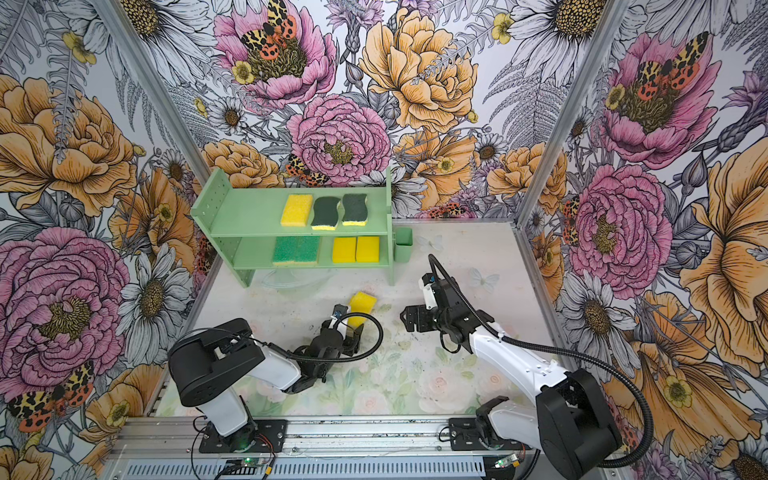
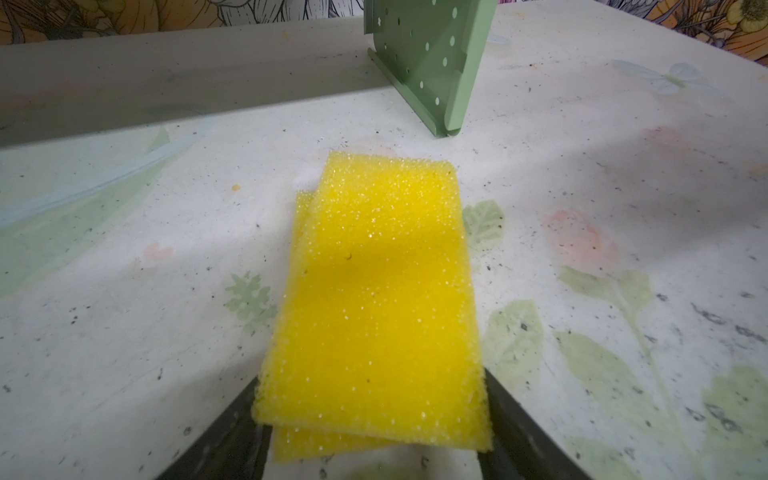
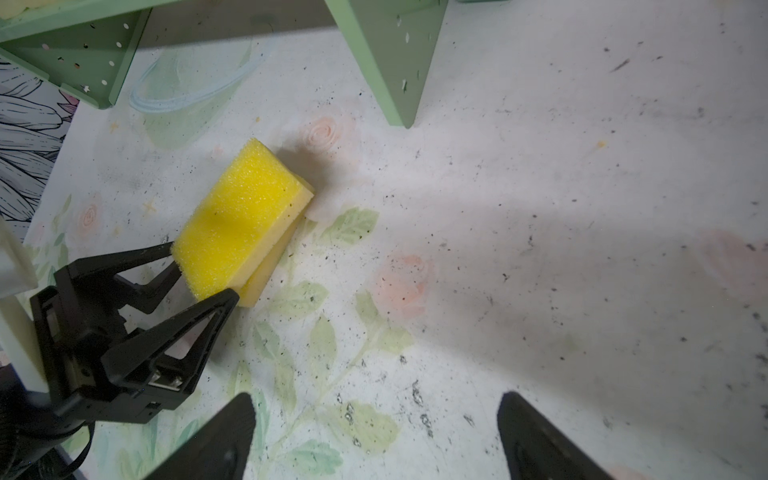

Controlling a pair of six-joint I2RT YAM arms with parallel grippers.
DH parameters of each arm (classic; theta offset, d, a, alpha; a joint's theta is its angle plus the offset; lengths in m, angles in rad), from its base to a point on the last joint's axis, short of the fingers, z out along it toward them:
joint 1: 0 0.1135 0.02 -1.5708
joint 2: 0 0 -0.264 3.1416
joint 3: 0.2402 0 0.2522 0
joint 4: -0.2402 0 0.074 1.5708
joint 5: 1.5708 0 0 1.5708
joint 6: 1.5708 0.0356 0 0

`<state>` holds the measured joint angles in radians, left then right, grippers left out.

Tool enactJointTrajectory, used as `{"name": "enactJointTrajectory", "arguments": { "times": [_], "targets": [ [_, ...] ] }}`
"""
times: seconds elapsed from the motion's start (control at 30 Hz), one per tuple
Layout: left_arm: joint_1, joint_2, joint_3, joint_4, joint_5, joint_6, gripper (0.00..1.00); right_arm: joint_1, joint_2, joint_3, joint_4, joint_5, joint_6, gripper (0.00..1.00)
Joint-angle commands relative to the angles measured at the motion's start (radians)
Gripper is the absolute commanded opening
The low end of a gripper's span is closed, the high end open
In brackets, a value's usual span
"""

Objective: Place and organize the cleaning sponges onto the shelf
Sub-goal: 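Lift the yellow sponge off the table with the left gripper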

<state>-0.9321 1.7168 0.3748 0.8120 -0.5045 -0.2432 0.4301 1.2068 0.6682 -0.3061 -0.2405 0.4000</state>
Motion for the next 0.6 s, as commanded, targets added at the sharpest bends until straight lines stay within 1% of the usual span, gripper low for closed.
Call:
{"name": "enactJointTrajectory", "arguments": {
  "times": [0.0,0.13,0.27,0.57],
  "targets": [
    [0.009,0.011,0.019,0.019,0.012,0.009,0.72,-0.010,0.014,0.002,0.004,0.003,-0.010,0.93],
    [0.010,0.006,0.023,0.010,0.015,0.012,0.65,-0.010,0.013,0.002,0.004,0.002,-0.010,0.93],
    [0.010,-0.015,0.024,-0.006,0.017,0.015,0.60,-0.011,0.015,0.002,0.004,0.003,-0.010,0.93],
    [0.009,-0.111,0.021,-0.095,0.005,0.022,0.61,-0.013,0.023,0.003,0.004,0.002,-0.010,0.93]
  ]
}}
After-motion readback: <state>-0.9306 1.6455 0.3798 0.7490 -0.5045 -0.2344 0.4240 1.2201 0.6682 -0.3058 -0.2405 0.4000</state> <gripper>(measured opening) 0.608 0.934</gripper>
